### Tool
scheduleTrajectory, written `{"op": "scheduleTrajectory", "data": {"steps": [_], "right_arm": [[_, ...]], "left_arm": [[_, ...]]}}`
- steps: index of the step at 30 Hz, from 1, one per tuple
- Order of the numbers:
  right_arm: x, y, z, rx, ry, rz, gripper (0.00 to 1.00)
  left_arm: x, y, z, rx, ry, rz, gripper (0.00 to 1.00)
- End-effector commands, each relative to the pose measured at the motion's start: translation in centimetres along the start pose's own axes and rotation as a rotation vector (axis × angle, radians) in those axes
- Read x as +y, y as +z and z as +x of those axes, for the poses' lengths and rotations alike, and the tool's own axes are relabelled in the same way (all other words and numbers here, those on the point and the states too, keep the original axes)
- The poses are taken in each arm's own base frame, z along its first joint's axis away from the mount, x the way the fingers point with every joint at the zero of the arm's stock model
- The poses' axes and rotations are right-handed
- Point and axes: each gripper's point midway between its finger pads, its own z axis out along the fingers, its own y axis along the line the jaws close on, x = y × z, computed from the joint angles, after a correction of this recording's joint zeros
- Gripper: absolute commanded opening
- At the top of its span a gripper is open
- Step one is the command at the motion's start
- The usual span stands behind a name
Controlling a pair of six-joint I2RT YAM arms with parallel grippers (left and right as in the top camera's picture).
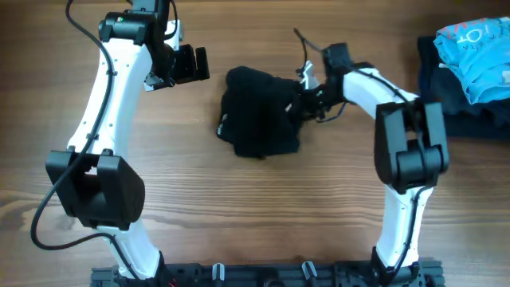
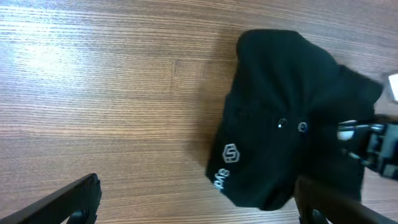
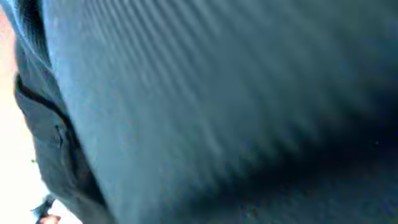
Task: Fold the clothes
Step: 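Grasp the folded black shirt bundle with the right gripper and lift it, then carry the bundle right and place it on the clothes stack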
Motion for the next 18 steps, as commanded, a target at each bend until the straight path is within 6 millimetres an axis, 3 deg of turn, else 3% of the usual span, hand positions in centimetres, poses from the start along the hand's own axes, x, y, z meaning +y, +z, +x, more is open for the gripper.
{"op": "scheduleTrajectory", "data": {"steps": [1, 4, 9, 11, 14, 17, 18], "right_arm": [[-1.0, 0.4, 0.0, 0.007, 0.076, -0.001, 0.04], [-0.3, -1.5, -0.9, -0.028, 0.059, -0.054, 0.04], [3.1, -8.7, -3.6, -0.190, 0.006, -0.101, 0.04], [5.2, -14.3, -4.8, -0.330, -0.036, -0.079, 0.04], [7.4, -21.2, -5.7, -0.510, -0.080, -0.047, 0.04], [8.4, -27.9, -6.2, -0.708, -0.063, -0.005, 0.04], [8.3, -31.1, -6.4, -0.812, -0.029, 0.023, 0.04]], "left_arm": [[0.2, 0.5, 0.2, 0.013, 0.005, -0.009, 1.00], [0.2, 0.5, 0.2, 0.011, 0.006, -0.009, 1.00], [0.1, 0.5, -0.1, -0.001, 0.008, -0.005, 1.00], [0.1, 0.5, -0.2, -0.002, 0.008, -0.005, 1.00], [0.0, 0.5, -0.3, -0.008, 0.009, -0.004, 1.00], [0.0, 0.5, -0.3, -0.009, 0.009, -0.004, 1.00], [0.0, 0.5, -0.3, -0.009, 0.009, -0.004, 1.00]]}}
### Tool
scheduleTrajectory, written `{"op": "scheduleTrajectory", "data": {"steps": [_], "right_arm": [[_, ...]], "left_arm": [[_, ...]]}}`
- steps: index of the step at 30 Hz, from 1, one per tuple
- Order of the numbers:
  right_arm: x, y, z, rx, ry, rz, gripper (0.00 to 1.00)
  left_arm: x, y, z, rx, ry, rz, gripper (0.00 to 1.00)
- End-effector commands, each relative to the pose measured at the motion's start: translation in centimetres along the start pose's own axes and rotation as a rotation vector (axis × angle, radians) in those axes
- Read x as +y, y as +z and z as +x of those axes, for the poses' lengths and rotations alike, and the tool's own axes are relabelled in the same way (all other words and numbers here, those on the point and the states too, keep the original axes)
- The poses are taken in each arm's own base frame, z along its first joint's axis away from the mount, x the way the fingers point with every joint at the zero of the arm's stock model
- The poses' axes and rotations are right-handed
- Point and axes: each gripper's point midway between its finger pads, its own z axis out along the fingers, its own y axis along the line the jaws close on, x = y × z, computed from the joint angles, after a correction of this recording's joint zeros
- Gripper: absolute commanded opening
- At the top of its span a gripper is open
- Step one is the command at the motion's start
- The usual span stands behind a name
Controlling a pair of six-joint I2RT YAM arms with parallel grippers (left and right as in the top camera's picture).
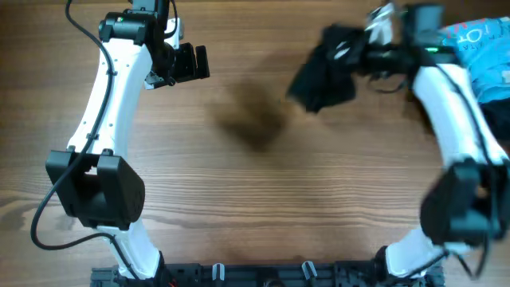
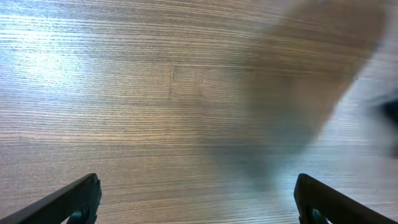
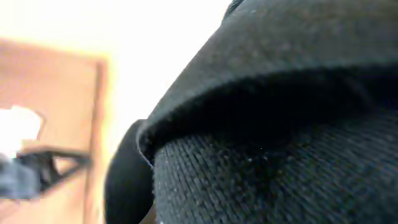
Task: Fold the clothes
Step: 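Carry the bundle right and place it on the clothes stack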
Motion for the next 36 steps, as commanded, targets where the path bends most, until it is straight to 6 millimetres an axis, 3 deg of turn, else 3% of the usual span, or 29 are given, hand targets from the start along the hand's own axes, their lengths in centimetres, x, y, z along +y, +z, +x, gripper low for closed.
{"op": "scheduleTrajectory", "data": {"steps": [1, 4, 6, 10, 17, 19, 24, 30, 34, 36], "right_arm": [[1.1, -8.0, -6.2, -0.308, 0.049, 0.097, 0.04], [-0.3, -13.0, -9.1, -0.502, 0.082, 0.193, 0.04], [-1.2, -18.0, -11.7, -0.665, 0.043, 0.249, 0.04], [-1.4, -21.5, -13.2, -0.719, -0.118, 0.221, 0.04], [-4.6, -27.5, -15.9, -0.862, -0.198, 0.216, 0.04], [-6.3, -27.9, -16.4, -0.870, -0.179, 0.201, 0.04], [-11.2, -26.4, -16.6, -0.795, -0.167, 0.082, 0.04], [-18.8, -25.9, -15.6, -0.755, -0.081, 0.014, 0.04], [-21.6, -25.8, -14.7, -0.739, -0.007, 0.026, 0.04], [-21.9, -26.0, -14.6, -0.740, 0.008, 0.029, 0.04]], "left_arm": [[0.1, 0.5, 0.1, 0.009, 0.006, -0.008, 1.00], [0.1, 0.5, 0.1, 0.010, 0.006, -0.008, 1.00], [0.1, 0.5, 0.1, 0.010, 0.006, -0.008, 1.00], [0.1, 0.5, 0.1, 0.010, 0.006, -0.008, 1.00], [0.1, 0.5, 0.0, 0.005, 0.006, -0.007, 1.00], [0.1, 0.5, 0.0, 0.005, 0.006, -0.006, 1.00], [0.1, 0.5, 0.0, 0.002, 0.007, -0.005, 1.00], [0.0, 0.5, -0.3, -0.009, 0.009, -0.002, 1.00], [-0.2, 0.5, -0.7, -0.025, -0.004, 0.005, 1.00], [-0.2, 0.5, -0.8, -0.029, -0.006, 0.007, 1.00]]}}
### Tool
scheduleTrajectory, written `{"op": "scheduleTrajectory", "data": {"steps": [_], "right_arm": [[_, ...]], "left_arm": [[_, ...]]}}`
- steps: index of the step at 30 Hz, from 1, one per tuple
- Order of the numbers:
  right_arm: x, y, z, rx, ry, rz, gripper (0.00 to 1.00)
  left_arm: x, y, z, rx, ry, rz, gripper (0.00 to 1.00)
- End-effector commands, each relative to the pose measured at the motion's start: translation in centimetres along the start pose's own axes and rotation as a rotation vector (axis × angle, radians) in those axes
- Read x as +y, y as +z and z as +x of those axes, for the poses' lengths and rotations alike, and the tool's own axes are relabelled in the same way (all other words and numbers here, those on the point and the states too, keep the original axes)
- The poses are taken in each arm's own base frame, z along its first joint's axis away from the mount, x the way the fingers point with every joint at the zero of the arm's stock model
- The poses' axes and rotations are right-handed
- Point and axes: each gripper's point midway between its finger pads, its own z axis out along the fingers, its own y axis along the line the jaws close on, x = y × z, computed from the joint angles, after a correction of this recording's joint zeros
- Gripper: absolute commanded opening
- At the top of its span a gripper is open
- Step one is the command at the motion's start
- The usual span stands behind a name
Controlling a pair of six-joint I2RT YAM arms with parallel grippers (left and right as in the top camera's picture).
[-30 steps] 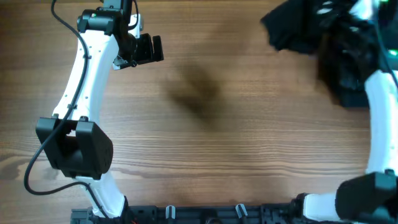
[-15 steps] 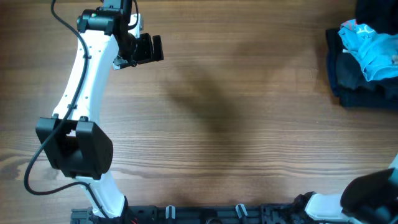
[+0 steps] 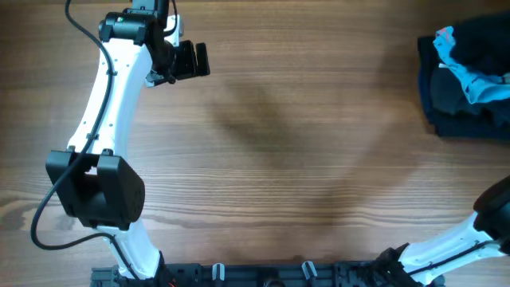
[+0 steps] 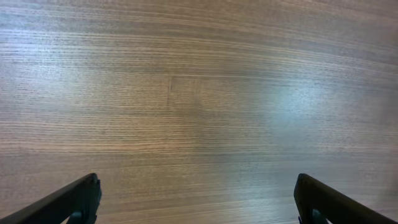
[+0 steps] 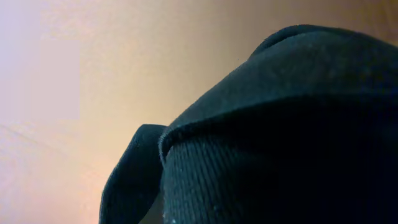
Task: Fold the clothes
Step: 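Carry the bundle right and place it on the clothes stack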
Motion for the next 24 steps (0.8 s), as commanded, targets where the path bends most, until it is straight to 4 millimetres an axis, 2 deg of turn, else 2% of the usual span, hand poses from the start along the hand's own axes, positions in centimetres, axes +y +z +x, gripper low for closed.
{"op": "scheduleTrajectory", "data": {"steps": [1, 2, 3, 4, 5, 7, 10, 13, 17, 18, 21, 24], "right_arm": [[1.2, -0.6, -0.8, 0.003, -0.002, -0.042, 0.04], [1.0, -0.6, -0.8, 0.006, 0.019, -0.037, 0.11], [0.6, -0.7, -0.7, 0.006, 0.051, -0.019, 0.42], [0.2, -0.8, -0.6, 0.007, 0.087, -0.001, 0.85], [-0.3, -0.9, -0.4, 0.008, 0.142, 0.017, 0.99], [-1.1, -1.4, -0.1, 0.013, 0.290, 0.041, 0.99], [-1.1, -2.4, -0.6, 0.002, 0.400, 0.053, 0.99], [-0.2, -3.7, -1.5, -0.020, 0.398, 0.067, 1.00], [2.0, -6.6, -2.7, -0.081, 0.395, 0.178, 1.00], [2.2, -7.1, -2.7, -0.088, 0.394, 0.206, 1.00], [2.4, -10.3, -1.9, -0.129, 0.383, 0.418, 1.00], [3.8, -13.0, -1.3, -0.145, 0.338, 0.536, 1.00]], "left_arm": [[0.0, 0.5, 0.0, 0.002, -0.011, -0.002, 1.00], [0.0, 0.5, -0.1, 0.001, -0.011, -0.001, 1.00], [0.0, 0.5, -0.1, 0.001, -0.011, -0.001, 1.00], [0.0, 0.5, -0.1, 0.001, -0.011, -0.001, 1.00], [0.0, 0.5, 0.0, 0.002, -0.011, -0.001, 1.00], [0.0, 0.5, 0.0, 0.002, -0.011, -0.001, 1.00], [0.0, 0.5, 0.0, 0.002, -0.010, -0.001, 1.00], [-0.1, 0.5, -0.1, -0.001, -0.010, 0.000, 1.00], [-0.1, 0.5, -0.4, -0.013, -0.008, 0.003, 1.00], [-0.2, 0.5, -0.5, -0.017, -0.007, 0.004, 1.00], [-0.3, 0.5, -0.9, -0.034, -0.005, 0.009, 1.00], [-0.4, 0.5, -1.2, -0.044, -0.003, 0.012, 1.00]]}}
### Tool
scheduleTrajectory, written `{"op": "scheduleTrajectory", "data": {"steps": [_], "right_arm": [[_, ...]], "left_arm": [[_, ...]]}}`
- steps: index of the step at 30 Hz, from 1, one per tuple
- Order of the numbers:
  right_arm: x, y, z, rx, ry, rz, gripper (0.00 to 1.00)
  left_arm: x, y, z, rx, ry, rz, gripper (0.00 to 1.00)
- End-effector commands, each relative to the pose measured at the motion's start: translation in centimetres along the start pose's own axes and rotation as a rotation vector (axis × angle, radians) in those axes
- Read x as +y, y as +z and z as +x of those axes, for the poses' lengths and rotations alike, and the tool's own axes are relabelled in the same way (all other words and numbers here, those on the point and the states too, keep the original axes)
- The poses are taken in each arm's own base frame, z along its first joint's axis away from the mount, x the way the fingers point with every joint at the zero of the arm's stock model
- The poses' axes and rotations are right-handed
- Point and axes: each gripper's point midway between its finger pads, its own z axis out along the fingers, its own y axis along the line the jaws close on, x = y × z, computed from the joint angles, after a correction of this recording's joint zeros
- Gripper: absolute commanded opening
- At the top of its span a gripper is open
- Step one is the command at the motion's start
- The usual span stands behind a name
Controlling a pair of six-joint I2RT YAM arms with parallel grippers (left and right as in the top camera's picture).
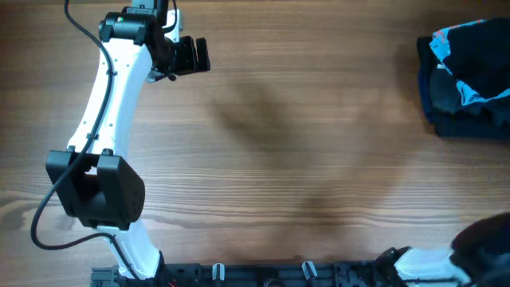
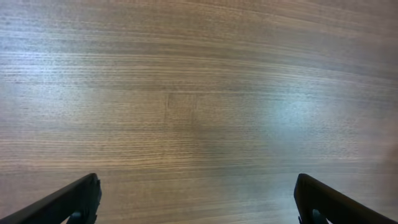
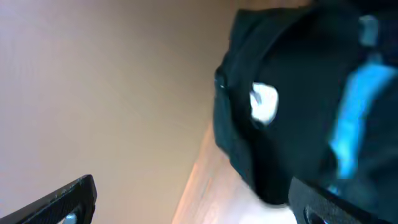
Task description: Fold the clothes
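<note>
The folded black garment [image 1: 478, 40] lies on top of the clothes pile [image 1: 462, 104] at the table's far right, above a bright blue piece [image 1: 470, 94]. In the right wrist view the same dark pile [image 3: 292, 99], with a blue streak, is blurred. My right gripper [image 3: 199, 205] is open, pulled back from the pile, with nothing between its fingers. It is out of the overhead view; only part of the right arm [image 1: 482, 239] shows at the bottom right. My left gripper [image 1: 190, 56] hangs open at the far left over bare wood [image 2: 199, 112].
The wooden table [image 1: 279, 159] carries only the pile of dark and blue clothes at its far right edge. The left arm [image 1: 103, 119] runs along the left side. The arms' mounting rail [image 1: 263, 275] lines the front edge.
My right gripper has opened and let go of the black garment, which now rests on the pile at the right. The gripper has drawn back from it. The left gripper shifted slightly farther away.
The folded black garment lay at the table's middle with my right gripper on it. Then the gripper held it in the air toward the right, then over the pile with cloth filling its view. Now the garment lies on the pile, released. The left arm stayed at the far left.
</note>
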Motion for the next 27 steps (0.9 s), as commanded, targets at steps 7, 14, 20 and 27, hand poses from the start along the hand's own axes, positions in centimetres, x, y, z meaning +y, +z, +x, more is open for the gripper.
{"op": "scheduleTrajectory", "data": {"steps": [7, 14, 20, 27], "right_arm": [[8.3, -8.5, 2.3, -0.139, -0.259, -0.068, 1.00], [16.8, -9.2, 13.5, 0.134, -0.619, -0.405, 1.00], [18.7, -9.4, 21.2, 0.317, -0.883, -0.581, 1.00], [16.0, -5.1, 22.5, 0.169, -1.062, -0.161, 1.00]], "left_arm": [[-1.9, 0.3, 0.4, 0.027, -0.009, 0.109, 1.00], [-4.8, -6.5, 0.4, -0.081, 0.038, 0.241, 1.00], [-3.7, -17.9, 1.9, -0.343, 0.074, 0.145, 1.00], [-2.4, -25.7, 7.8, -0.450, 0.078, 0.111, 1.00]]}}
